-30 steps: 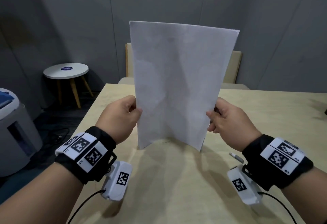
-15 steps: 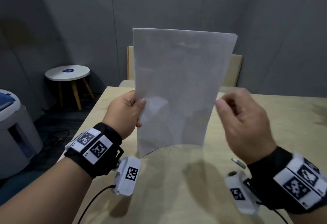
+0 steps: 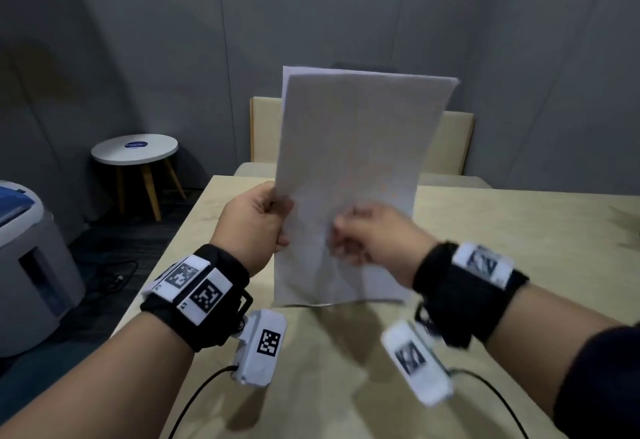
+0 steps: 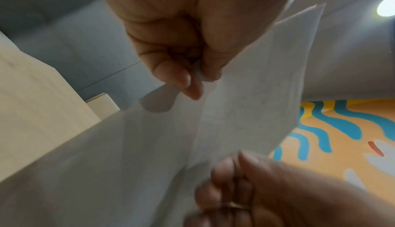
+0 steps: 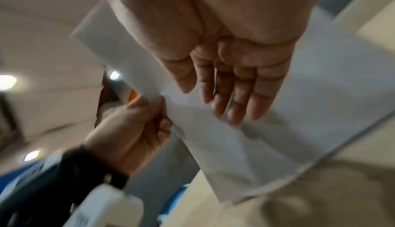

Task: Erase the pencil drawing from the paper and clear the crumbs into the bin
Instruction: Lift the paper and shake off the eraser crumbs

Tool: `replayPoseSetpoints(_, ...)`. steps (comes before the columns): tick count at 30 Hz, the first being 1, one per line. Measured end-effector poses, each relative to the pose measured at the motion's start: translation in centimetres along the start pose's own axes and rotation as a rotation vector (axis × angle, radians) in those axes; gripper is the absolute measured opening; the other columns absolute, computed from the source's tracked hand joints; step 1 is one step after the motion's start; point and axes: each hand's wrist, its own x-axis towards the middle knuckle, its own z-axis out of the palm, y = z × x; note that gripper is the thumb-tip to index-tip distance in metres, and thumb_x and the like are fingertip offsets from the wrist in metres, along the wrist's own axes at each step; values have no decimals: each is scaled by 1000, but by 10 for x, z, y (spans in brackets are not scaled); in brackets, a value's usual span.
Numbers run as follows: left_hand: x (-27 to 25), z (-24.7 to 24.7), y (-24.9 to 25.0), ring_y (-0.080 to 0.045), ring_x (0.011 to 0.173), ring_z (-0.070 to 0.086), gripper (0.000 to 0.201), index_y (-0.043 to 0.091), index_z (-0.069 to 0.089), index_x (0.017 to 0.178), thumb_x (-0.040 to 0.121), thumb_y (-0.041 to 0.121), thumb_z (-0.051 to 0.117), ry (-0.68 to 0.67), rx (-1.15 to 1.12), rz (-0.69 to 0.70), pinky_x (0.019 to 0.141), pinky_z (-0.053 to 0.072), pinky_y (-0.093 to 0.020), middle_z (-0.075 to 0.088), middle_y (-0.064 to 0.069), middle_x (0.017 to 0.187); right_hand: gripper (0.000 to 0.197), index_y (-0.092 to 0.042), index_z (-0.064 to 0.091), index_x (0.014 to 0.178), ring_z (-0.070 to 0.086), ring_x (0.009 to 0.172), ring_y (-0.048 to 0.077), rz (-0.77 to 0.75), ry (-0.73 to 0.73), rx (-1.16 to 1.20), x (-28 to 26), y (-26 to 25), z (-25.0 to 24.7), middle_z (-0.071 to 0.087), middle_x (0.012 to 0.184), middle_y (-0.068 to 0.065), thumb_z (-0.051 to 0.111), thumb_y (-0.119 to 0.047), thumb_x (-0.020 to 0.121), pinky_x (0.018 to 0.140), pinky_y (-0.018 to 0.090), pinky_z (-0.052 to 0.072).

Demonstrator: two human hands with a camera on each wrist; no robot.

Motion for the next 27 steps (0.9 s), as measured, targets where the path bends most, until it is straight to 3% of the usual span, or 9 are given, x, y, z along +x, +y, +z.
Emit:
replayPoseSetpoints(4,3,-1,0,-18,48,54,26,29,67,88,101,12,53,6,-2,18,43,43,-22,56,4,57,12,-7,62,86,58,73,23,-74,-28,-224,-23,7,-3,66,84,16,58,-9,97,64,27,44)
replayPoseSetpoints(7,4,1,1,-18,48,54,25,27,66,87,101,12,53,11,0,3,41,43,-20,56,-2,62,13,-9,61,82,61,66,16,-338,16,-25,-25,-46,-10,66,81,15,60,-9,96,62,24,47)
replayPoseSetpoints(9,4,2,2,-17,48,54,24,26,67,90,102,11,52,13,-19,-7,40,43,-19,58,-4,67,9,-11,60,84,65,72,21,-439,5,176,-17,-71,-14,68,81,12,58,-15,92,64,27,50)
replayPoseSetpoints(12,1,1,4,-15,48,54,24,23,67,89,102,10,52,21,-27,8,42,45,-21,57,-3,65,13,-14,58,86,64,68,24,-224,41,278,0,-48,-6,65,82,14,53,-11,99,61,29,47)
replayPoseSetpoints(14,0,-1,7,-13,48,54,25,23,67,88,102,9,51,30,-5,28,43,46,-24,55,-1,63,13,-12,60,88,61,63,19,0,-23,-14,-1,-2,3,64,84,15,55,-11,99,59,28,43)
replayPoseSetpoints(16,1,-4,8,-14,48,55,21,17,68,94,102,7,51,46,26,50,44,48,-26,53,1,66,11,-4,64,94,62,66,17,69,-97,-239,-9,24,6,68,83,11,59,-13,97,62,28,44)
replayPoseSetpoints(20,6,-7,5,-6,41,53,16,2,67,102,101,6,52,58,39,47,40,46,-21,53,-5,61,15,-1,64,83,56,59,12,-204,27,-131,-14,-24,-2,67,79,14,60,-8,96,59,24,44)
replayPoseSetpoints(24,3,-7,7,-8,44,55,18,15,68,99,101,6,53,59,-27,27,43,47,-20,57,-1,65,13,-12,60,80,61,71,26,-459,66,228,-8,-86,-14,67,76,11,59,-13,92,63,30,48)
replayPoseSetpoints(27,2,-8,8,-12,49,55,26,24,68,93,101,6,51,52,-47,40,44,48,-21,58,-1,67,16,-13,58,83,61,66,22,-277,91,231,2,-52,-6,63,78,12,55,-6,97,64,31,52)
